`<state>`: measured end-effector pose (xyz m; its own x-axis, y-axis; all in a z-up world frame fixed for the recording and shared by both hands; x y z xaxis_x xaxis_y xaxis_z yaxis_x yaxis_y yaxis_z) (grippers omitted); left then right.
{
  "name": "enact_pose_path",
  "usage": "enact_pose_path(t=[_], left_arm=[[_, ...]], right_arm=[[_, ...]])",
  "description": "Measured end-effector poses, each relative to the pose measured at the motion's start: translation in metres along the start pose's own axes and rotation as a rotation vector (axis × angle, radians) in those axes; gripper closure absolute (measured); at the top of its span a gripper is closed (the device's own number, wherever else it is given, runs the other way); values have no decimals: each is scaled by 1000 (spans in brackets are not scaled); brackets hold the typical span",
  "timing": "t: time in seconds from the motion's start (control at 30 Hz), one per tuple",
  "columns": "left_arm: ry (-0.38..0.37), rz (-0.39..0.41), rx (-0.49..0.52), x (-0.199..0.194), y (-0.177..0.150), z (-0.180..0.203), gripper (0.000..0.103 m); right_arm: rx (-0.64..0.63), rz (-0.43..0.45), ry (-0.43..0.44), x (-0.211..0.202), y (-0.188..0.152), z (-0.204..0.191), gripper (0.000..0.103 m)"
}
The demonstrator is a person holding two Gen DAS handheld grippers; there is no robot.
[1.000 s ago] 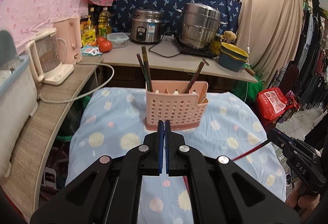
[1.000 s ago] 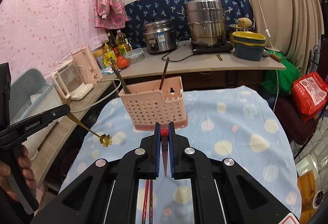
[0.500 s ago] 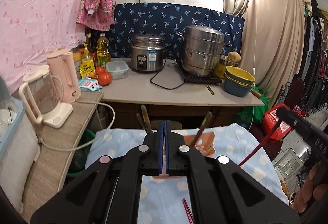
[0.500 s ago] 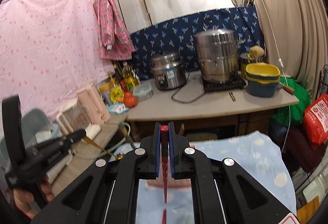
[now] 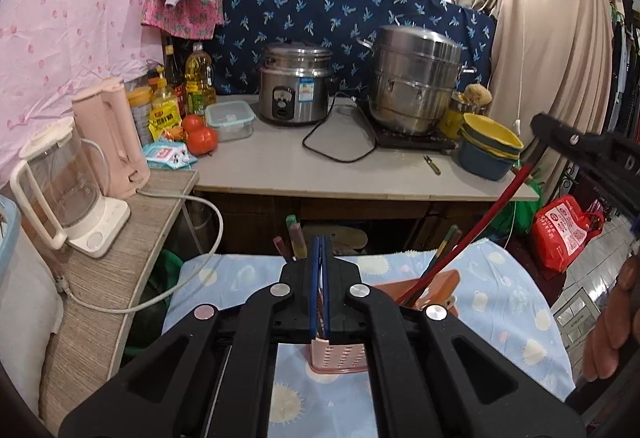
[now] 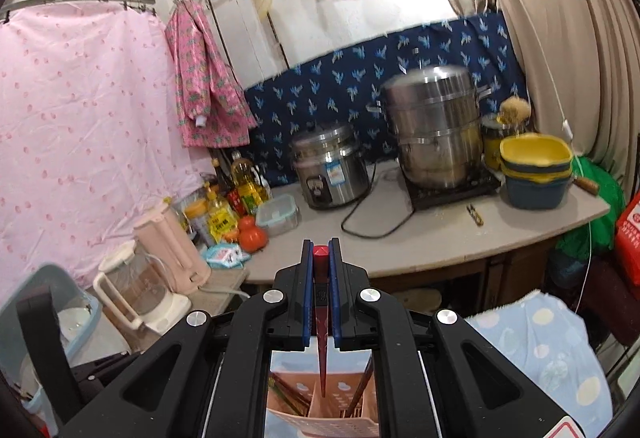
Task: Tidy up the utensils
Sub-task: 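Carry spoon and chopstick into the pink basket and open both tools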
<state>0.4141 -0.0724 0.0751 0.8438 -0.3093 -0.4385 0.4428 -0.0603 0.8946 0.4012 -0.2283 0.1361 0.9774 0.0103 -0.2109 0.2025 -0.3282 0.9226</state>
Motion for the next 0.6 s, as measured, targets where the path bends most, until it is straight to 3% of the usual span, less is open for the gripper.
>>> enact_pose_path(t=[0.3, 0.4, 0.43, 0.53, 0.6], left_arm=[[5, -65, -22, 28, -41, -7, 101], [16, -67, -28, 29, -47, -6, 99], [17, -69, -34, 28, -49, -6, 93], [39, -61, -51, 25, -49, -9, 61], [41, -55, -55, 21, -48, -8, 59]], right_arm=[[-24, -145, -37, 27, -79, 21, 95], [-29, -153, -51, 25, -86, 28, 83], [-25, -150, -53, 22, -87, 30, 72], [-17, -129, -59, 13, -84, 34, 61], [-17, -121, -62, 4, -82, 36, 60]])
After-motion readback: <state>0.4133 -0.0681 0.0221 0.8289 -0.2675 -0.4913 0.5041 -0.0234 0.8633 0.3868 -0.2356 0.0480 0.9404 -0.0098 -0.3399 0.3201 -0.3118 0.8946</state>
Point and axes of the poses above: each gripper's, at about its wrist camera, not at the fingertips, and x roughly the way its jaws point, z to its right, y to its top, the point moved 10 cm from there along x, roughly the way its jaws point, and after that the axes turned 10 degrees about z, right-handed, at the moved point
